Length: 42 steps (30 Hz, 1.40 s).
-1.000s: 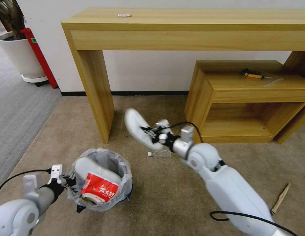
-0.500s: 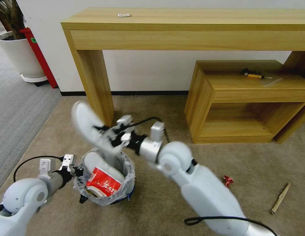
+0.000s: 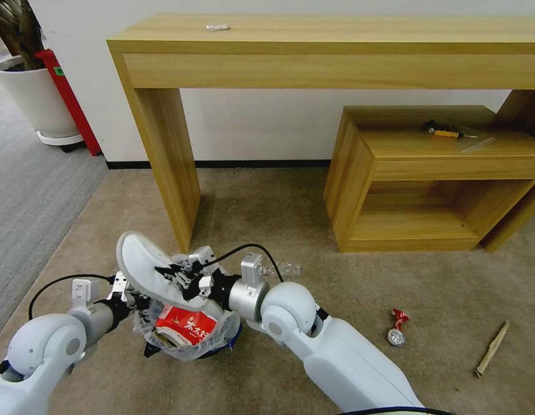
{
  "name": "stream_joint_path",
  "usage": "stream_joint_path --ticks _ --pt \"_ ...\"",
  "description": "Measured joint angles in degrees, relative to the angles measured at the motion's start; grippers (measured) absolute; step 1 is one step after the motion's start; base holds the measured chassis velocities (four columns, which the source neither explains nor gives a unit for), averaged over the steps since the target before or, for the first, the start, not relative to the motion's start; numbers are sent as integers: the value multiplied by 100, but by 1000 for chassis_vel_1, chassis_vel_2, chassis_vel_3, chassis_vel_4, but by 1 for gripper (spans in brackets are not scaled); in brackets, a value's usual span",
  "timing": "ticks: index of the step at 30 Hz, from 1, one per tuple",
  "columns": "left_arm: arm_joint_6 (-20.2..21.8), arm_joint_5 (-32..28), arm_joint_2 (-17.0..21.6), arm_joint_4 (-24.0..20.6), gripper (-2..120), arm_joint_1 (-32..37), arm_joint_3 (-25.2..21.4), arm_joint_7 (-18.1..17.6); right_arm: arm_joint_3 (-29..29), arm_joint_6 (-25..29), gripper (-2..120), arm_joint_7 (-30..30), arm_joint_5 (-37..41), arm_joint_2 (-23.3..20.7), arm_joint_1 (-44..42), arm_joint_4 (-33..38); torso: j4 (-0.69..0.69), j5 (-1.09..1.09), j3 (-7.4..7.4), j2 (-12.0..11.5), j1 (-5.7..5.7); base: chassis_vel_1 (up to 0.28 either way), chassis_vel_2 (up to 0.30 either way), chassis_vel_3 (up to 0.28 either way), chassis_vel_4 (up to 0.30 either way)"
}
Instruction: Pick up the trash bin and place the garbage on the floor into it.
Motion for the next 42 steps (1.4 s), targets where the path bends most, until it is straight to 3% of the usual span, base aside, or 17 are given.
stream_joint_path --ticks 7,11,14,18,20,21,29,35,42 --pt "0 -4 21 -170 0 232 -318 42 19 221 47 -2 -295 -91 -50 -159 0 0 0 0 0 0 0 0 0" --pt "0 -5 27 -205 0 259 -350 43 97 254 55 7 -356 -129 -77 -123 1 0 0 0 0 0 0 0 0" --pt "0 27 -32 -237 0 316 -411 44 413 267 75 268 -428 -241 -104 26 0 0 0 0 0 0 0 0 0" --pt "0 141 -197 -239 0 432 -554 106 864 313 88 445 -560 -421 -219 -39 1 0 0 0 0 0 0 0 0" --pt "0 141 -197 -239 0 432 -554 106 864 313 88 445 -560 -421 -219 -39 1 0 0 0 0 0 0 0 0" --pt "0 229 -302 -250 0 501 -642 163 1175 334 97 434 -671 -524 -351 -185 0 1 0 0 0 0 0 0 0" --pt "1 378 -739 -268 0 565 -894 233 2152 521 100 597 -1027 -959 -1048 -331 0 2 0 0 0 0 0 0 0" --pt "1 550 -897 -233 0 659 -968 364 2811 987 100 779 -1554 -1068 -1743 -239 1 2 0 0 0 0 0 0 0" --pt "1 675 -961 -227 0 698 -1050 489 3847 1304 100 402 -1857 -1377 -2635 -126 -2 1 -1 0 0 0 0 0 0"
